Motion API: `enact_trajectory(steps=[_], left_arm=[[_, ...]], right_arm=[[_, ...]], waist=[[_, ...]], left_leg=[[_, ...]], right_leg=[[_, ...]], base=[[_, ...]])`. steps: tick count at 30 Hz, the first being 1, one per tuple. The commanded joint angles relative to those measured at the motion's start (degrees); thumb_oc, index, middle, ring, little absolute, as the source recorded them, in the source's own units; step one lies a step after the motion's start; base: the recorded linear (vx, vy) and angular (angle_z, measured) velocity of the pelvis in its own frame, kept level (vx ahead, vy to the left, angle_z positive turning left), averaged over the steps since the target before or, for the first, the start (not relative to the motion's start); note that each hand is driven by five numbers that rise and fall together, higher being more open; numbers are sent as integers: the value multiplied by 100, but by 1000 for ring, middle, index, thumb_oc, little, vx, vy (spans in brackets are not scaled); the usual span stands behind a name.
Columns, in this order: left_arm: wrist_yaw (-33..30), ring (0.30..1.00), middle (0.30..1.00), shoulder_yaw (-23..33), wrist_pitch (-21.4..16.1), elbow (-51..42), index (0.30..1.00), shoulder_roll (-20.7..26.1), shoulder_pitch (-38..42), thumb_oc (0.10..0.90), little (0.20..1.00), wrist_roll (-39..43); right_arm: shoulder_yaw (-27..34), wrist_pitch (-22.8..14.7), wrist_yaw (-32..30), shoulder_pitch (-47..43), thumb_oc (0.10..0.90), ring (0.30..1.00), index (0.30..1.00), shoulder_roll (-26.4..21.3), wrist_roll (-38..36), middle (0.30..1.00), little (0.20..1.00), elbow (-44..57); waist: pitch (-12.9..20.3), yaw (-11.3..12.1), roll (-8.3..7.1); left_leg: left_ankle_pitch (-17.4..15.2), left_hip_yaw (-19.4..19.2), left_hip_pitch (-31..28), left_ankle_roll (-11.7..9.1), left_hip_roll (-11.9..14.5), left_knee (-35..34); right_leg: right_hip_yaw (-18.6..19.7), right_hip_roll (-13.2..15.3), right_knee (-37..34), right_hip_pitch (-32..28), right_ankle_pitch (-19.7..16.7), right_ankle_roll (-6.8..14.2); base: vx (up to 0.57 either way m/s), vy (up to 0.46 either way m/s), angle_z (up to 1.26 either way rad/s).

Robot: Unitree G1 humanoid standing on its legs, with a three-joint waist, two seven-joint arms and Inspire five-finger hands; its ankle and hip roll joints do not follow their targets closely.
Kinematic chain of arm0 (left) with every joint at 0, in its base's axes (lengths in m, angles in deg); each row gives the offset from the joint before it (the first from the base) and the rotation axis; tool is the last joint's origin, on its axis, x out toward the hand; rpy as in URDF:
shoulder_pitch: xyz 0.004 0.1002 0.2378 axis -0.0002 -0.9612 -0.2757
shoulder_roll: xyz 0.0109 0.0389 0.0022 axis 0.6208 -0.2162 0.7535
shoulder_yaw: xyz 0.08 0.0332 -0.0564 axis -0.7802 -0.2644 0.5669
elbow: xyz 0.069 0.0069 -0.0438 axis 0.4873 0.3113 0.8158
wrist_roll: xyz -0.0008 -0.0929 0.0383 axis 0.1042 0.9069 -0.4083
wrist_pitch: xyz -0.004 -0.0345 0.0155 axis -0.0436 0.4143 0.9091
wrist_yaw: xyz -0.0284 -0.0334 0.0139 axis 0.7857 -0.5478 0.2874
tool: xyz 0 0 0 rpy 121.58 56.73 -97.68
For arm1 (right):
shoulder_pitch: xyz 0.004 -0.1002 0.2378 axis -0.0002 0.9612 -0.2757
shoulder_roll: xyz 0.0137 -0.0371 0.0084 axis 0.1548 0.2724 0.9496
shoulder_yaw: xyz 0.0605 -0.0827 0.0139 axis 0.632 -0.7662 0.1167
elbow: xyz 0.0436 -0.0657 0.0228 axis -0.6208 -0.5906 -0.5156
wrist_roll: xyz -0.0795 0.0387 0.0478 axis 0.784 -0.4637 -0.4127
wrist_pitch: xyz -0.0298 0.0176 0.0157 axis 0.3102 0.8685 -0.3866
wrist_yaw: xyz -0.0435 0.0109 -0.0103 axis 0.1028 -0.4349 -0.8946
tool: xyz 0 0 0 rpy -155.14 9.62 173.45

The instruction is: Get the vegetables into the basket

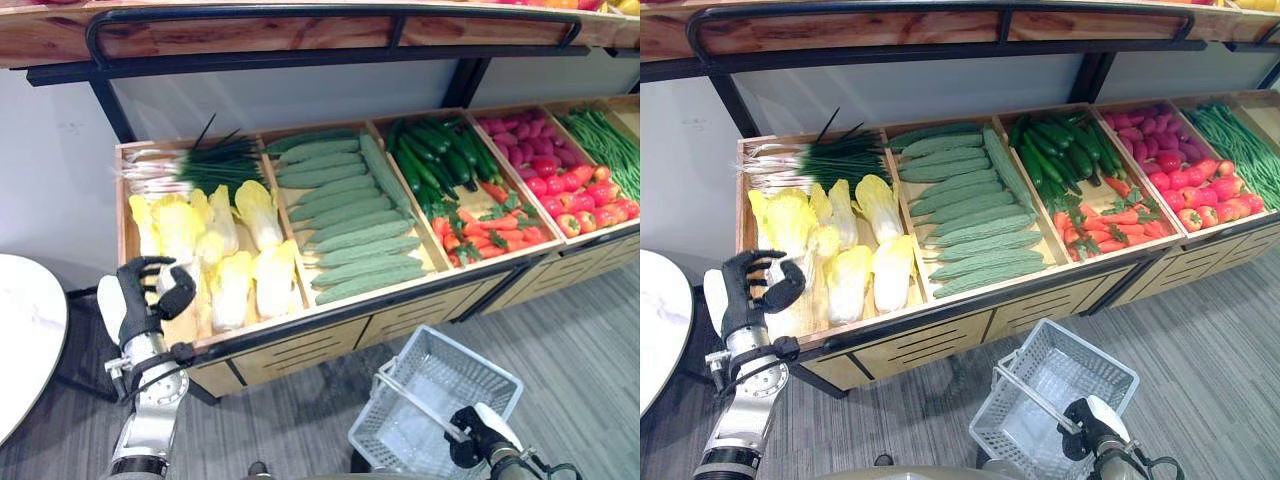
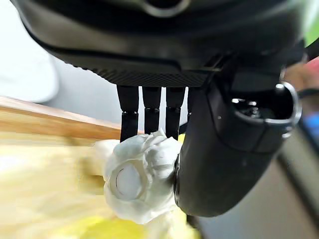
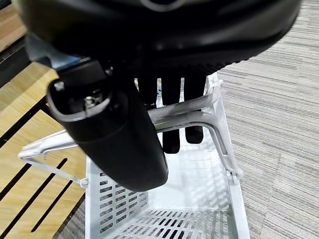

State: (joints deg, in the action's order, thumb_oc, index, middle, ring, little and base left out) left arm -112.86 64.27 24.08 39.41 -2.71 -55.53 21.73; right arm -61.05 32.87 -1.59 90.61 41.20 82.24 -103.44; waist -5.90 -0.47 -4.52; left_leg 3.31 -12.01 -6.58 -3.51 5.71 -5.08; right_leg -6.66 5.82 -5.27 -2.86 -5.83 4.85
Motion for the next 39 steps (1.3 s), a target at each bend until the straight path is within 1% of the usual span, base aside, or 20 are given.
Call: enact_trajectory(steps=[1,2,3,4,5,6,7,8,10,13,17,23,26,28,33,34,35,36,37,39], left_arm=[[-162,300,300,173,-938,-644,300,278,490,400,300,154],[-80,300,300,142,-1023,-788,300,268,437,400,300,293],[152,300,300,108,-1186,-958,300,246,355,400,300,675],[572,300,300,22,-1357,-1125,300,159,281,400,300,1432],[1996,300,300,-188,-1547,-1398,300,28,81,400,300,3736],[2576,300,300,-263,-1462,-1426,300,-65,1,400,300,4717],[3392,300,300,-425,-1171,-1420,300,-162,-143,400,300,5996],[3691,300,300,-470,-1070,-1388,300,-163,-200,400,300,6320],[4158,300,300,-530,-948,-1195,300,-67,-236,400,300,6491],[4305,300,300,-643,-959,-1027,300,-83,-158,400,300,6715],[4399,300,300,-704,-946,-992,300,-116,-172,400,300,6872],[4441,300,300,-658,-940,-909,300,-65,-209,400,300,6763],[4466,300,300,-637,-948,-841,300,-9,-173,400,300,6729],[4475,300,300,-630,-950,-817,300,31,-131,400,300,6719],[4518,300,300,-693,-956,-792,300,82,-45,400,300,6725],[4504,300,300,-699,-973,-775,300,88,-10,400,300,6689],[4503,300,300,-746,-1000,-727,300,122,61,400,300,6590],[4486,300,300,-741,-1022,-709,300,148,92,400,300,6552],[4476,300,300,-719,-1037,-684,300,157,121,400,300,6528],[4465,300,300,-721,-1044,-671,300,208,208,400,300,6487]], right_arm=[[63,-309,-210,-376,400,300,300,-260,-86,300,300,186],[73,-319,-225,-395,400,300,300,-244,-122,300,300,124],[80,-320,-228,-405,400,300,300,-224,-174,300,300,111],[86,-316,-219,-404,400,300,300,-219,-201,300,300,120],[135,-262,-146,-425,400,300,300,-267,-274,300,300,188],[170,-253,-106,-424,400,300,300,-272,-280,300,300,167],[164,-243,10,-430,400,300,300,-285,-228,300,300,181],[173,-252,49,-422,400,300,300,-287,-215,300,300,206],[177,-298,171,-354,400,300,300,-313,-149,300,300,327],[182,-331,224,-356,400,300,300,-286,-124,300,300,184],[221,-323,224,-341,400,300,300,-260,-98,300,300,147],[269,-335,250,-335,400,300,300,-233,-114,300,300,80],[282,-323,269,-390,400,300,300,-251,-125,300,300,-4],[325,-296,275,-410,400,300,300,-243,-143,300,300,-35],[357,-275,272,-424,400,300,300,-216,-179,300,300,-35],[355,-268,288,-429,400,300,300,-207,-180,300,300,26],[339,-262,290,-469,400,300,300,-198,-190,300,300,40],[340,-250,285,-507,400,300,300,-199,-186,300,300,87],[315,-241,287,-545,400,300,300,-187,-185,300,300,118],[291,-221,260,-635,400,300,300,-140,-200,300,300,102]], waist=[[43,103,-259],[37,118,-261],[19,134,-259],[8,142,-257],[-25,149,-237],[-31,148,-224],[-35,137,-212],[-36,135,-210],[-20,123,-216],[2,124,-218],[25,118,-224],[28,136,-258],[-59,165,-310],[-113,149,-349],[-173,108,-390],[-204,73,-406],[-254,29,-427],[-285,18,-431],[-308,20,-421],[-394,117,-341]], left_leg=[[-270,258,-63,-69,81,8],[-267,266,-54,-65,76,8],[-262,285,-46,-62,73,8],[-255,305,-38,-56,68,8],[-226,320,-27,-45,58,8],[-217,329,-27,-40,53,8],[-219,334,-42,-35,50,8],[-222,333,-46,-35,51,8],[-234,323,-67,-44,57,8],[-247,313,-100,-33,48,8],[-260,287,-130,-24,32,8],[-299,183,-260,35,-23,17],[-453,122,-119,66,-73,405],[-579,22,-30,122,-134,595],[-609,-90,-10,192,-246,574],[-612,-132,-6,218,-291,544],[-622,-256,-1,263,-372,487],[-621,-365,16,275,-399,477],[-614,-440,29,291,-395,468],[-613,-669,54,355,-325,456]], right_leg=[[-81,261,27,27,-292,334],[-87,264,27,23,-291,335],[-104,275,27,22,-294,335],[-112,279,27,25,-304,330],[-118,290,27,29,-330,327],[-120,292,27,33,-338,323],[-113,289,27,30,-344,319],[-111,290,27,29,-347,322],[-83,289,27,22,-337,330],[-73,291,27,-5,-330,327],[-61,305,27,-22,-327,336],[1,339,27,-68,-326,350],[68,404,28,-82,-368,369],[189,475,107,28,-480,441],[351,566,238,236,-702,554],[430,602,260,318,-826,618],[570,659,275,492,-1068,708],[651,692,293,612,-1199,763],[634,706,308,678,-1191,775],[140,753,811,782,-952,666]], base=[[0,0,0],[-34,-3,3],[-30,-2,5],[-48,10,7],[-37,17,9],[-29,27,6],[-6,21,7],[-1,16,4],[2,5,2],[5,5,-1],[4,14,-1],[9,36,-4],[-31,60,-10],[-41,102,-17],[-45,89,-20],[-99,133,-18],[-142,174,-19],[-147,147,-31],[-159,94,-86],[-184,90,-83]])
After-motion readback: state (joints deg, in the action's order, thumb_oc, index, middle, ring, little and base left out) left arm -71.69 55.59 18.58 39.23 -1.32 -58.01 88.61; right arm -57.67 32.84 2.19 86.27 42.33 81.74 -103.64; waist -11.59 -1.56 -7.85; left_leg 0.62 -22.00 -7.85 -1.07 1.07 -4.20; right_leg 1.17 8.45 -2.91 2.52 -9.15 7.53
